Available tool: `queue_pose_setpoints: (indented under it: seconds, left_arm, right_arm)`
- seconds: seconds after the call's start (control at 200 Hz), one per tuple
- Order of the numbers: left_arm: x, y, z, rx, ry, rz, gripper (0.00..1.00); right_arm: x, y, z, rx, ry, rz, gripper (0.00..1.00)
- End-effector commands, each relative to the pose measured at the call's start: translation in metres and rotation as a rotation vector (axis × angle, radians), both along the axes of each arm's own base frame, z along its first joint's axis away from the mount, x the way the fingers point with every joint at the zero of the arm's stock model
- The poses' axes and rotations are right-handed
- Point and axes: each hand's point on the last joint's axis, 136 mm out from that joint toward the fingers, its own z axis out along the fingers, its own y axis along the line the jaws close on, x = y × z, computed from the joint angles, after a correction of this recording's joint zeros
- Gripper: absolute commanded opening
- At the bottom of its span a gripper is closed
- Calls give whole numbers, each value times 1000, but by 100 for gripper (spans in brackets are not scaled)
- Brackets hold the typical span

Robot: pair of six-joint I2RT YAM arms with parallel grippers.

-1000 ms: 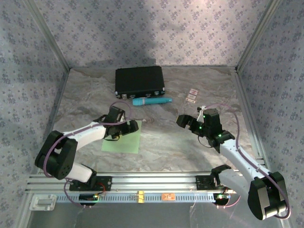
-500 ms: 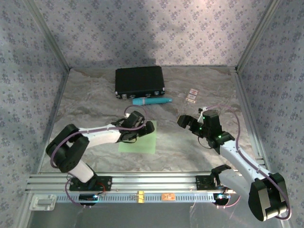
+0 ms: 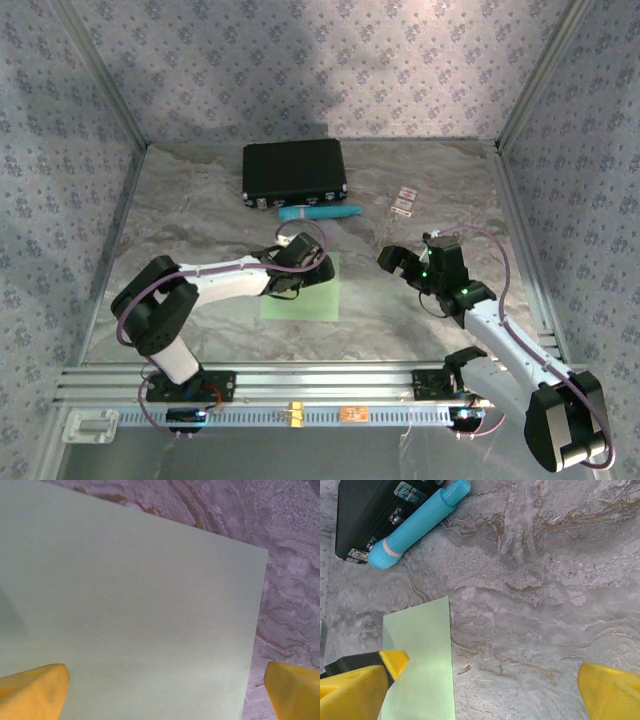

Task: Fold a paper plane with a square sheet of paper (pick it up from the middle)
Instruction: Move the square sheet of paper to the center of the table.

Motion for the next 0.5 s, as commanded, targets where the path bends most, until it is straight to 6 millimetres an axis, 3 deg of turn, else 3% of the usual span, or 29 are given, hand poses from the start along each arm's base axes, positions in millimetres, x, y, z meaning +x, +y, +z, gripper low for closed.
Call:
queue_pose_setpoints:
  seconds: [0.0,0.06,0.21,0.39,0.495]
  left_arm:
    - [10,7,38,77,-99,-51,100]
    - [11,17,45,134,-87,-29,100]
    - [15,17,52,148,-117,-63,100]
    - [18,11,60,43,-217,-85,100]
    - [14,13,57,-1,-146,-99,100]
  right_arm:
    - [4,0,5,21,2,-21,99]
    - [6,6,7,49,-1,9,99]
    - [8,18,9,56,0,70,99]
    - [5,22,-5,5,54,80,99]
    - [1,19,-17,-39,112,72,99]
